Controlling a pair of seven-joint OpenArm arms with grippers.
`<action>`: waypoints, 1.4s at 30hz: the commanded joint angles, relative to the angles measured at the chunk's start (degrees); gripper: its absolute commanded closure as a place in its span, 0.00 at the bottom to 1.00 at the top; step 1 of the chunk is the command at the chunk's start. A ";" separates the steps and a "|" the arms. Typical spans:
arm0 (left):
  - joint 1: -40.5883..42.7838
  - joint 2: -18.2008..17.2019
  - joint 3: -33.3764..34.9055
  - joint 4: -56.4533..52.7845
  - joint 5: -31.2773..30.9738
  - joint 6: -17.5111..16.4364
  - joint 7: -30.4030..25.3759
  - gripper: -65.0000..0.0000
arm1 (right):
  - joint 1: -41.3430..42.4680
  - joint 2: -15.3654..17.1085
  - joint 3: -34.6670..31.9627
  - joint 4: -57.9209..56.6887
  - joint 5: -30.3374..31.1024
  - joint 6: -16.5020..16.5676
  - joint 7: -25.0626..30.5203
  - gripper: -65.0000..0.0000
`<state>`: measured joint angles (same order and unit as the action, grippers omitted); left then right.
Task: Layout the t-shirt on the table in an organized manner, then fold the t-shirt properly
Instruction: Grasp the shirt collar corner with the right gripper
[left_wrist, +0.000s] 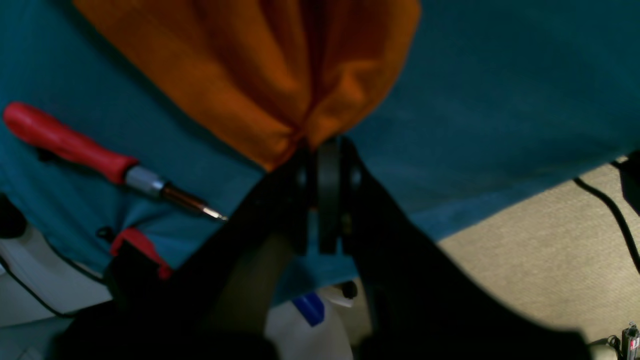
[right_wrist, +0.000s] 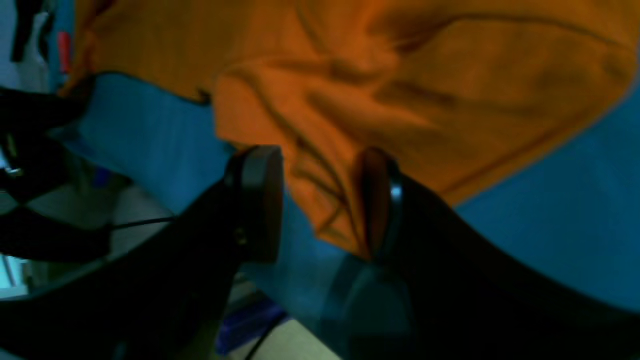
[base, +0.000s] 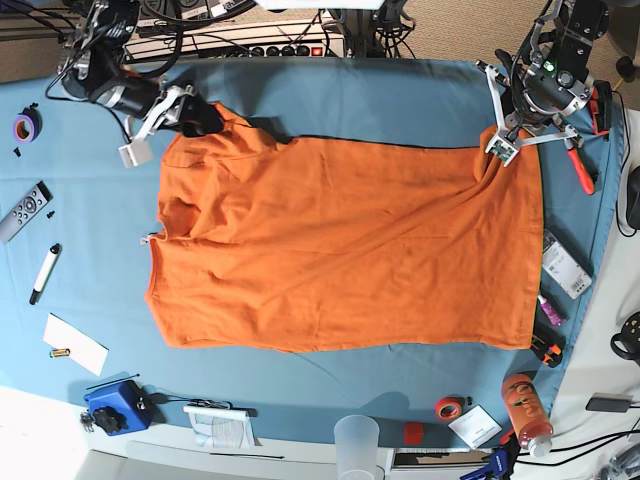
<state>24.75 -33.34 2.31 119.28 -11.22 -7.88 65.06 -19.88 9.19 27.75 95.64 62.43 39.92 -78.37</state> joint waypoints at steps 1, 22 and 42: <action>-0.15 -0.63 -0.33 0.92 0.28 0.20 -0.52 1.00 | -0.28 0.48 0.11 0.46 -1.46 -0.33 -1.63 0.60; 0.22 2.73 -0.33 4.13 10.36 9.73 4.61 1.00 | -0.28 0.48 0.13 18.47 -5.60 0.08 -1.63 1.00; 5.09 4.42 -0.33 7.87 18.45 11.10 5.20 1.00 | -0.48 0.50 18.84 21.70 1.66 0.08 -1.63 1.00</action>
<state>29.69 -28.40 2.24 126.06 6.09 2.81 69.89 -20.32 8.88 46.22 116.38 62.96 39.94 -81.03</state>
